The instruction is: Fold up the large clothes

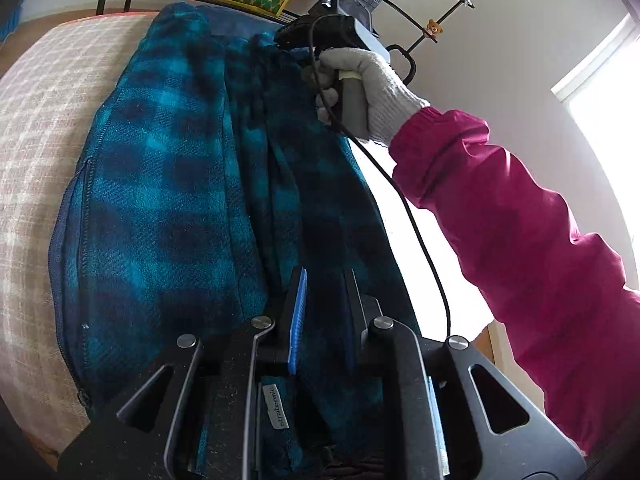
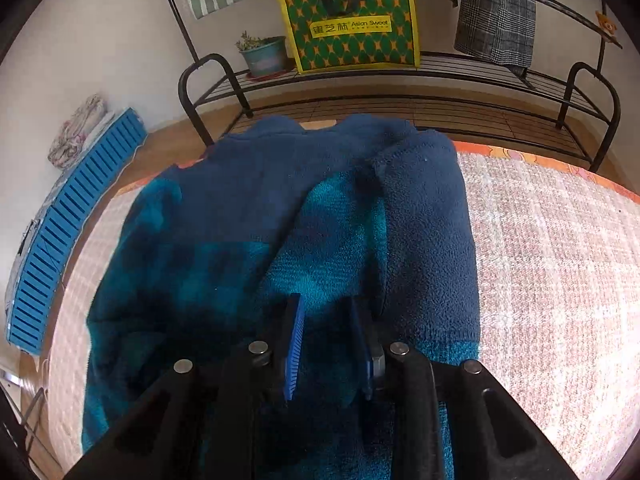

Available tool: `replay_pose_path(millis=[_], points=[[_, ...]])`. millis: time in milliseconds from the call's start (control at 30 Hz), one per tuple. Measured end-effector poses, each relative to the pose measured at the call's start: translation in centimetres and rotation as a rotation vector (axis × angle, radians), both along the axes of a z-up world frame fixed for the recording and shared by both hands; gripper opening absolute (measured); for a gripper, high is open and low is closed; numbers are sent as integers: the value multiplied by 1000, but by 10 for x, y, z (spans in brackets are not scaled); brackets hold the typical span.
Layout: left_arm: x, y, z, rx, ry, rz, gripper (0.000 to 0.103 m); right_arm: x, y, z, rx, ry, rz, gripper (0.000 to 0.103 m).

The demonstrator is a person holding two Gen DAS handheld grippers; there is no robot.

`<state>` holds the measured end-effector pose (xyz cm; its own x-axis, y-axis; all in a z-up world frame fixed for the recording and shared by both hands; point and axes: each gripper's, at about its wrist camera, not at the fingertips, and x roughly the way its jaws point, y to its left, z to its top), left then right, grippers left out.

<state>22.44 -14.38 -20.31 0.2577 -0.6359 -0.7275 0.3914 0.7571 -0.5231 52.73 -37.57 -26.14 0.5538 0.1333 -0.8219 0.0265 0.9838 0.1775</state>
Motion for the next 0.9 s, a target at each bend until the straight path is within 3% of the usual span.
replay_pose_path(millis=[133, 300, 367, 533, 600, 633, 700, 733, 833, 900], points=[[-1, 1, 1, 6, -3, 16, 15, -2, -11, 9, 55, 15, -17, 24], [-2, 16, 11, -10, -41, 45, 15, -44, -39, 57, 162, -44, -49, 27], [-4, 26, 18, -25, -66, 69, 15, -74, -46, 80, 216, -71, -51, 29], [-14, 54, 42, -14, -208, 136, 15, -174, -48, 142, 264, -139, -47, 33], [-13, 66, 49, -9, -229, 149, 15, -220, -45, 165, 266, -164, -57, 37], [-12, 73, 51, -19, -231, 158, 16, -243, -42, 174, 256, -172, -60, 38], [-8, 85, 55, -30, -221, 179, 41, -286, -39, 190, 230, -180, -63, 38], [-6, 90, 56, -42, -208, 177, 46, -306, -36, 196, 222, -185, -65, 38], [0, 97, 58, -65, -188, 144, 48, -355, -32, 205, 215, -194, -80, 38], [-2, 95, 57, -11, -208, 119, 48, -376, -27, 205, 204, -191, -95, 38]])
